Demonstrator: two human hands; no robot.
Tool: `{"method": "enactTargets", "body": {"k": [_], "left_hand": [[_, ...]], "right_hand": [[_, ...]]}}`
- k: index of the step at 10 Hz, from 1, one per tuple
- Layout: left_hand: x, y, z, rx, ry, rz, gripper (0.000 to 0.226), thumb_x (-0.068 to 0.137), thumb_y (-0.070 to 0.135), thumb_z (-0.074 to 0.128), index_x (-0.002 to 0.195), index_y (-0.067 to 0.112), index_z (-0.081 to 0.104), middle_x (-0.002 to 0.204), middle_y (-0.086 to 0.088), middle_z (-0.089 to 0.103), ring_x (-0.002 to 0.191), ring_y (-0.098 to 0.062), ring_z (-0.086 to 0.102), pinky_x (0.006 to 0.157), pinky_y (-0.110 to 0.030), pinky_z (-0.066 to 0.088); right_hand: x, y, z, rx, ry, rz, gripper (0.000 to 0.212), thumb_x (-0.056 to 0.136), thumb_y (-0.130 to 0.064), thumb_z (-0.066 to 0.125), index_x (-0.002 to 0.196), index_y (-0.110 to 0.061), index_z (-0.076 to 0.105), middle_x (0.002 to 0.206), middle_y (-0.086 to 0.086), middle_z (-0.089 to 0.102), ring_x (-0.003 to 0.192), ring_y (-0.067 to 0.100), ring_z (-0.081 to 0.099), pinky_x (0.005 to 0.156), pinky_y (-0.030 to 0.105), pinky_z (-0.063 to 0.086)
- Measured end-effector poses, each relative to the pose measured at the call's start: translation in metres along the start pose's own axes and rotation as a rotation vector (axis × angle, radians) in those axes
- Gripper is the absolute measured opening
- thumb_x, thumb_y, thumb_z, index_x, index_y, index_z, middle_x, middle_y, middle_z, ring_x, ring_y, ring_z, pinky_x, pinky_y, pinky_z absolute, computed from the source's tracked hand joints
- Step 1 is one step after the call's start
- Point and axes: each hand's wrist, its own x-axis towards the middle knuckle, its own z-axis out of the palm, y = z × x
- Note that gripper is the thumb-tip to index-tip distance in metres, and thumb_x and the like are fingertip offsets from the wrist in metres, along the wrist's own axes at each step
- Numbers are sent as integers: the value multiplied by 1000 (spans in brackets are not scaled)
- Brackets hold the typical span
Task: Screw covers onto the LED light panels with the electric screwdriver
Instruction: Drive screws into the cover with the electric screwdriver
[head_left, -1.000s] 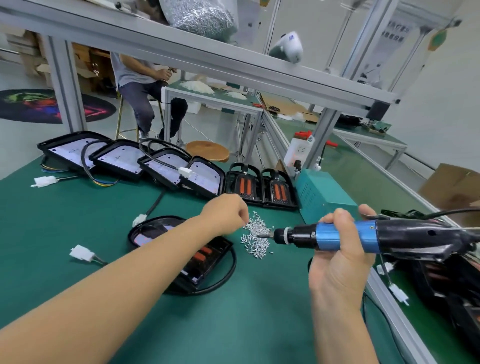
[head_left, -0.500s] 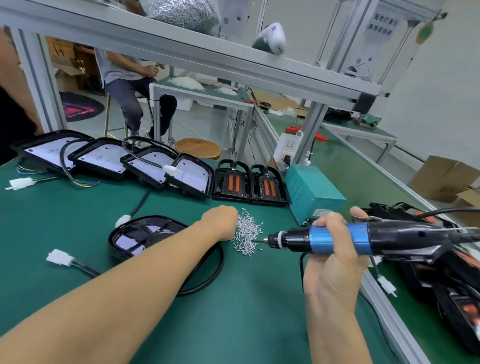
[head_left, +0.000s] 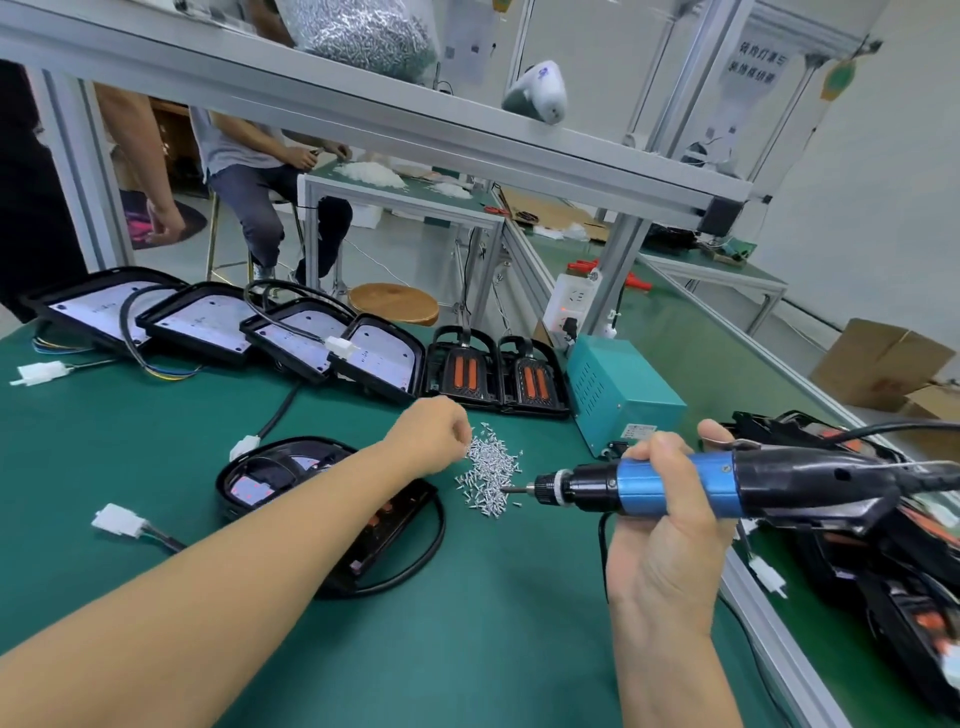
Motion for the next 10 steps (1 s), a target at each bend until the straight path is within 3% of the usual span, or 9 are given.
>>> {"method": "enactTargets", "body": {"k": [1, 2, 4, 6, 8, 10], "left_hand": [[-15, -8, -18, -452, 39, -77, 12, 84, 0, 64, 90, 9, 69, 71, -5, 68, 60, -12, 58, 59, -20, 50], [-38, -22, -34, -762, 43, -110, 9, 85, -2, 64, 85, 5, 69, 74, -10, 73, 59, -11, 64, 56, -20, 53], [-93, -44, -51, -1246, 15, -157, 9, 81, 2, 64, 89, 4, 67, 90, -15, 73, 71, -17, 70, 58, -22, 55], [-123, -51, -58, -1480, 30, -176, 16, 72, 7, 66, 87, 5, 67, 72, -7, 66, 59, -13, 62, 51, -20, 53], [-133, -54, -61, -1553, -7, -127, 10, 72, 4, 65, 74, 8, 74, 74, -10, 67, 59, -14, 63, 53, -21, 54], [-135, -56, -59, -1548, -16, -95, 11, 73, 6, 66, 76, 10, 76, 76, -10, 67, 61, -13, 63, 55, -21, 54]], "right_hand": [[-1, -7, 2, -57, -49, -23, 19, 99, -3, 40, 116, -9, 36, 86, 15, 39, 77, 21, 43, 79, 32, 40], [-15, -1, 10, 38, -60, -293, 29, 90, 7, 51, 104, -17, 48, 76, 8, 45, 69, 15, 51, 75, 27, 47], [-22, 13, 29, 257, -159, -215, 33, 88, 5, 55, 93, -28, 58, 70, -6, 55, 63, 9, 58, 71, 24, 52], [-36, 25, 58, 344, -263, -123, 32, 89, 4, 54, 90, -28, 59, 66, -8, 56, 60, 8, 57, 71, 22, 53], [-44, 32, 74, 333, -292, -120, 31, 90, 3, 53, 91, -27, 58, 67, -7, 56, 61, 8, 56, 74, 23, 51], [-46, 35, 77, 310, -306, -119, 30, 90, 3, 53, 93, -26, 57, 68, -7, 56, 62, 8, 57, 74, 23, 52]]}}
